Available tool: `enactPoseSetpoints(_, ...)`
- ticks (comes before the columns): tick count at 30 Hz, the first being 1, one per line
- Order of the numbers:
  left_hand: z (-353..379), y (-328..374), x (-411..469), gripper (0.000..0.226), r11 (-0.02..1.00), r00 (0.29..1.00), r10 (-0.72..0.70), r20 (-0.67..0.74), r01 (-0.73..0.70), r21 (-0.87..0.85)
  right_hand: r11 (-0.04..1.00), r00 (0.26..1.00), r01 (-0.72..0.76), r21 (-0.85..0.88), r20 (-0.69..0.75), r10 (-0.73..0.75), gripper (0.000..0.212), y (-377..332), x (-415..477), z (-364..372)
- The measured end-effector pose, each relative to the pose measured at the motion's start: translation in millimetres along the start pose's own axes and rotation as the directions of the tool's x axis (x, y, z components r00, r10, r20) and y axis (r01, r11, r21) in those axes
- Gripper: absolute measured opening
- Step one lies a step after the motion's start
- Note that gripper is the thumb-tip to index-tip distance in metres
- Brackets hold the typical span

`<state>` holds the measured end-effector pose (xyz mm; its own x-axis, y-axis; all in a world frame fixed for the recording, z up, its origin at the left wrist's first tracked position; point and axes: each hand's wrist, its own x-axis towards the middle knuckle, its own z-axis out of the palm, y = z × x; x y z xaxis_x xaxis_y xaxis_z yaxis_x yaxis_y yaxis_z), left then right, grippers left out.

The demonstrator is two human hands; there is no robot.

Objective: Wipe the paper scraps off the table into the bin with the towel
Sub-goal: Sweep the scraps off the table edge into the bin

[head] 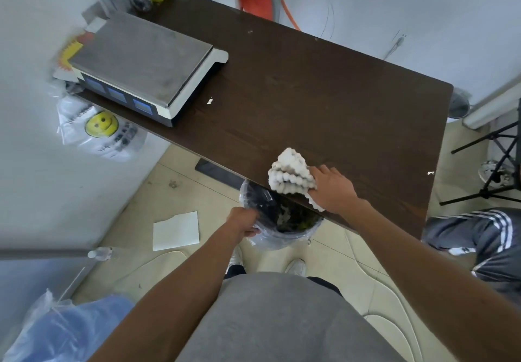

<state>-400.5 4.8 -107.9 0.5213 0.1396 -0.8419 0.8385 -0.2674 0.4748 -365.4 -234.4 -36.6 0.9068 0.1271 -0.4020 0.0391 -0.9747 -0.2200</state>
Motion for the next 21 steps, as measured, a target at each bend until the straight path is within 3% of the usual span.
enactPoseSetpoints(7, 0.2, 1.7, -1.1, 0.022, 1.0, 0.999, -0.023, 0.038, 0.022, 0.021, 0.987, 0.981, 0.158, -0.011, 0.115, -0.155, 0.042, -18.8, -15.5, 18.7)
enactPoseSetpoints(10, 1.0, 1.8, 2.4, 0.024, 0.999, 0.999, -0.028, 0.036, 0.027, 0.016, 0.989, 0.978, 0.104, 0.102, 0.173, -0.12, 0.028, -19.8, -16.4, 10.0)
enactPoseSetpoints(12, 1.5, 1.2, 3.5, 0.025, 0.999, 0.999, -0.032, 0.034, 0.032, 0.014, 0.98, 0.991, 0.067, 0.187, 0.105, -0.088, 0.026, -18.6, -15.1, 0.1)
enactPoseSetpoints(14, 1.8, 0.0, 3.0, 0.025, 0.999, 0.998, -0.034, 0.044, 0.033, 0.023, 0.984, 0.996, 0.089, 0.153, -0.04, -0.084, 0.03, -16.9, -16.0, -4.1)
enactPoseSetpoints(16, 2.4, -1.6, 3.1, 0.025, 0.999, 0.998, -0.034, 0.054, 0.033, 0.024, 0.993, 0.993, 0.072, 0.097, -0.095, -0.063, 0.033, -15.4, -18.6, 1.5)
enactPoseSetpoints(21, 2.3, -0.9, 0.7, 0.027, 0.999, 0.998, -0.032, 0.059, 0.031, 0.016, 0.996, 0.989, 0.047, 0.081, 0.137, -0.058, 0.031, -18.3, -19.2, 12.2)
